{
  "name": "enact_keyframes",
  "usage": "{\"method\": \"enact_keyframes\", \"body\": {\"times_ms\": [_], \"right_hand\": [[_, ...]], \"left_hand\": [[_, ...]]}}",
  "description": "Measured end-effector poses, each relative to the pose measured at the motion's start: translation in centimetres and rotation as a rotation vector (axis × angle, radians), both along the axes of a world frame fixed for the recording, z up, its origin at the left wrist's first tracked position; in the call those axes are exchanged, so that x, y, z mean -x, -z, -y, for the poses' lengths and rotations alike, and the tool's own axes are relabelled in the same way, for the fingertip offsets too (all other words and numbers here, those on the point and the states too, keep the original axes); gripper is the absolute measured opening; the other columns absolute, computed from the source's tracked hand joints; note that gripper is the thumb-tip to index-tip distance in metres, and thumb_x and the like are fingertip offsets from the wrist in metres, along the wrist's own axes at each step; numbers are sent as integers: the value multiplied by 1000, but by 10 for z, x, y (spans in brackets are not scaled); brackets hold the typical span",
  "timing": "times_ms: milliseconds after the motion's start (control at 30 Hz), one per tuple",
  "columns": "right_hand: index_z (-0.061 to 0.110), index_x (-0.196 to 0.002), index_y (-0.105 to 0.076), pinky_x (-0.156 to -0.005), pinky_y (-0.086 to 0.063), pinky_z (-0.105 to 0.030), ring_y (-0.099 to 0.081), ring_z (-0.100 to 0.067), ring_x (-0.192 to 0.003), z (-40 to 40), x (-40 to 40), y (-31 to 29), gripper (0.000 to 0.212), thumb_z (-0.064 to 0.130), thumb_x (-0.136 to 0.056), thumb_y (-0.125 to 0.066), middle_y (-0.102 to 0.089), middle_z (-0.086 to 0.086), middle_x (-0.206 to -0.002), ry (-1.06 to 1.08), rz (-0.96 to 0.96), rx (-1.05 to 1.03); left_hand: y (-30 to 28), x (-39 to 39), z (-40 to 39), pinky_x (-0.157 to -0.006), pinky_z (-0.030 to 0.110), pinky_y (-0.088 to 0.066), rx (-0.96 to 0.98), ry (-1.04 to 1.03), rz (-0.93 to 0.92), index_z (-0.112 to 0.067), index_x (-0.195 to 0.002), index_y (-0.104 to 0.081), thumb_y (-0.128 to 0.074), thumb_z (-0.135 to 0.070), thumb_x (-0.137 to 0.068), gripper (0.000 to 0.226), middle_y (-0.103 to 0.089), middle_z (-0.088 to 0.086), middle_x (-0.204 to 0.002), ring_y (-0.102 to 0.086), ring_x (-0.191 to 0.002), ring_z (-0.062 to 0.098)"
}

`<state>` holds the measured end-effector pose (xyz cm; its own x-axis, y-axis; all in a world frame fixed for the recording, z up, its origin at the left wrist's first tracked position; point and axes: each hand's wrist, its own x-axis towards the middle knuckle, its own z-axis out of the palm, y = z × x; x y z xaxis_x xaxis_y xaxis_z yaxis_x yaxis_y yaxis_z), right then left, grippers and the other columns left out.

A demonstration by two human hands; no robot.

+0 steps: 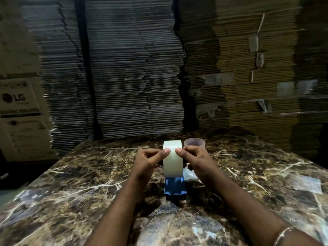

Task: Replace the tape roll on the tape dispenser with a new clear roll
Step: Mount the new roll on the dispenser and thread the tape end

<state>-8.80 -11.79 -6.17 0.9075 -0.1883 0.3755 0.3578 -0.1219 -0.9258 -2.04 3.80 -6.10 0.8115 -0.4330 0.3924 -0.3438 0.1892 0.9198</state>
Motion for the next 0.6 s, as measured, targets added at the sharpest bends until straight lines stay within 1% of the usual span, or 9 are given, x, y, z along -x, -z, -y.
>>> {"method": "enact_keyframes", "body": {"times_ms": [67, 167, 233, 300, 400, 433, 500, 533, 600], "right_hand": [[5, -75, -66, -49, -40, -7, -58, 7, -53, 2, 0, 1, 21, 10, -94, -58, -65, 10, -60, -31, -1, 11], [-1, -87, -67, -48, -40, -7, -58, 7, -52, 4, 0, 3, 14, 4, -94, -56, -65, 9, -63, -85, -25, -7], [-12, -100, -67, -48, -39, -8, -54, 6, -51, 5, -1, 3, 18, 2, -93, -57, -63, 0, -69, -104, -27, -9], [-14, -106, -66, -47, -37, -10, -52, 3, -50, 7, -1, 3, 27, 5, -88, -65, -62, -5, -71, -132, -15, -9], [-17, -98, -67, -47, -36, -13, -48, -1, -50, 9, -3, 5, 41, 14, -72, -65, -61, -9, -69, -143, -11, 39], [-18, -94, -67, -47, -35, -14, -47, -2, -50, 10, -3, 6, 41, 14, -70, -66, -62, -5, -65, -143, -13, 60], [-14, -85, -69, -47, -35, -13, -48, -1, -49, 11, -3, 9, 38, 17, -64, -71, -63, 5, -58, -157, -9, 94], [-11, -82, -70, -47, -35, -12, -48, -2, -49, 12, -3, 10, 39, 21, -60, -72, -63, 6, -57, -165, -5, 107], [-13, -84, -70, -49, -37, -14, -51, -6, -53, 13, -2, 11, 45, 24, -58, -70, -64, -3, -61, -180, -2, 136]], "left_hand": [[0, -1, -4, -58, 23, -52, -9, 41, -1, 5, -80, -75, -69, -17, -79, 23, -75, 7, -71, -68, -65, 15], [2, -3, -6, -56, 20, -51, -34, 77, 5, 10, -82, -73, -66, -6, -83, 17, -76, 5, -71, -70, -66, 12], [3, -5, -8, -58, 21, -52, -51, 87, 12, 13, -83, -72, -69, -9, -78, 23, -76, 10, -74, -70, -67, 14], [3, -8, -9, -61, 24, -53, -89, 99, 18, 13, -84, -73, -75, -14, -71, 30, -75, 14, -77, -70, -69, 17], [5, -12, -12, -67, 27, -54, -178, 135, 44, -3, -67, -77, -80, -14, -67, 12, -74, 11, -70, -68, -70, 19], [6, -13, -13, -70, 31, -54, -197, 140, 53, -2, -67, -77, -80, -16, -65, 15, -74, 17, -73, -69, -73, 23], [7, -15, -14, -79, 41, -54, -235, 151, 59, 9, -80, -75, -81, -19, -62, 34, -72, 30, -90, -69, -85, 34], [7, -15, -15, -82, 42, -54, -247, 163, 54, 11, -85, -74, -81, -18, -61, 38, -71, 32, -95, -69, -87, 34], [7, -14, -15, -81, 38, -55, -291, 176, 50, 10, -88, -74, -81, -12, -62, 35, -73, 29, -96, -71, -86, 28]]}}
